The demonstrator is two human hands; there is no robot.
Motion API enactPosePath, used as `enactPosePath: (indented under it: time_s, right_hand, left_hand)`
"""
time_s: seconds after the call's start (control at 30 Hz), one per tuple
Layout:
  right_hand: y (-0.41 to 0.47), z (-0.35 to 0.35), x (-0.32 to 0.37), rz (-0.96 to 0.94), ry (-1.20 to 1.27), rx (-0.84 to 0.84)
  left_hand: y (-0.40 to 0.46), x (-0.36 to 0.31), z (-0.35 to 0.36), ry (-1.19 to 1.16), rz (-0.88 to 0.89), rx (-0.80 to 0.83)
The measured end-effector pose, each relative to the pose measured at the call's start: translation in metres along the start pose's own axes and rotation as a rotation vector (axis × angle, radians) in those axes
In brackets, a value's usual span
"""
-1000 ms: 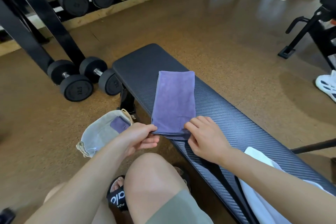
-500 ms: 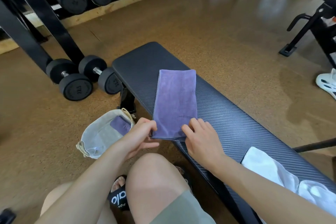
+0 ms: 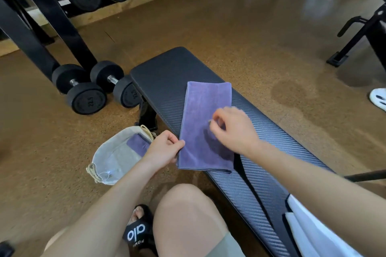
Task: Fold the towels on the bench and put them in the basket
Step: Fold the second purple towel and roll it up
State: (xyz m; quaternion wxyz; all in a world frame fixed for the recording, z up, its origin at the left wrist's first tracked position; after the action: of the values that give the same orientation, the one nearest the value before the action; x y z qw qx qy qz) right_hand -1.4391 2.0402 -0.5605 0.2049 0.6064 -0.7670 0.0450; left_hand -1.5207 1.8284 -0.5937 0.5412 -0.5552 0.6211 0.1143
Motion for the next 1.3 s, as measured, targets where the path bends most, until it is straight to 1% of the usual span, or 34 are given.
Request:
enactPosePath:
  time_s: [0.1,0.23,0.3,0.37,0.5,0.63,0.73,0.87,0.97,1.1,1.3]
  right_hand:
    - [0.059,0.009,-0.022,0.056,-0.114,0.042]
    - [0.119,0.021,-0.029,0.056,-0.199,0.110]
    - [0.138,0.028,-0.028,0.067,-0.221,0.140]
    - [0.150,0.034,-0.026,0.087,-0.230,0.124]
    - [0.159,0.038,-0.024,0.106,-0.203,0.076]
    - [0.159,0.042,-0.026,0.162,-0.105,0.022]
    - [0.156,0.046,-0.023,0.089,-0.121,0.024]
    - [0.164,0.049,-0.015,0.051,-0.031,0.016]
    - [0.169,0.051,-0.008,0.073,-0.019,0.016]
    - [0.171,0.053,-0.004,0.097,-0.008,-0.031]
    - [0.171,0.055,-0.002,0.108,-0.048,-0.007]
  left_hand:
    - [0.005,0.002,-0.001,0.077,0.057,0.024]
    - [0.009,0.000,0.000,0.227,0.136,-0.021]
    - [0.011,0.000,-0.001,0.238,0.129,-0.022]
    - [0.012,0.001,-0.002,0.235,0.106,0.004]
    - [0.013,0.003,-0.004,0.236,0.101,0.028]
    - [0.013,0.001,-0.003,0.236,0.119,0.033]
    - [0.012,-0.001,-0.004,0.247,0.142,0.029]
    - [0.009,-0.003,-0.005,0.247,0.157,0.031]
    - [0.011,-0.002,-0.006,0.235,0.153,0.036]
    - [0.012,-0.001,-0.006,0.213,0.152,0.027]
    - [0.012,-0.002,-0.008,0.244,0.147,0.073]
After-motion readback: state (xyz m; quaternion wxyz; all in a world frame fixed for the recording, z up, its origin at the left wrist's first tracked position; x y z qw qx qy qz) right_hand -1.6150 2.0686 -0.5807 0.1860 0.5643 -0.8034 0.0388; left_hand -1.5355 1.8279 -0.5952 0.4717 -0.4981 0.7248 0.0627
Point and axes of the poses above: each hand's wrist, its own y-axis towards the middle knuckle, its own z-axis out of the palm, x = y × z, the point moved 2 cm from there along y, towards the middle knuckle, and after that the axes turned 3 degrees about -y, right-handed, at the moved point
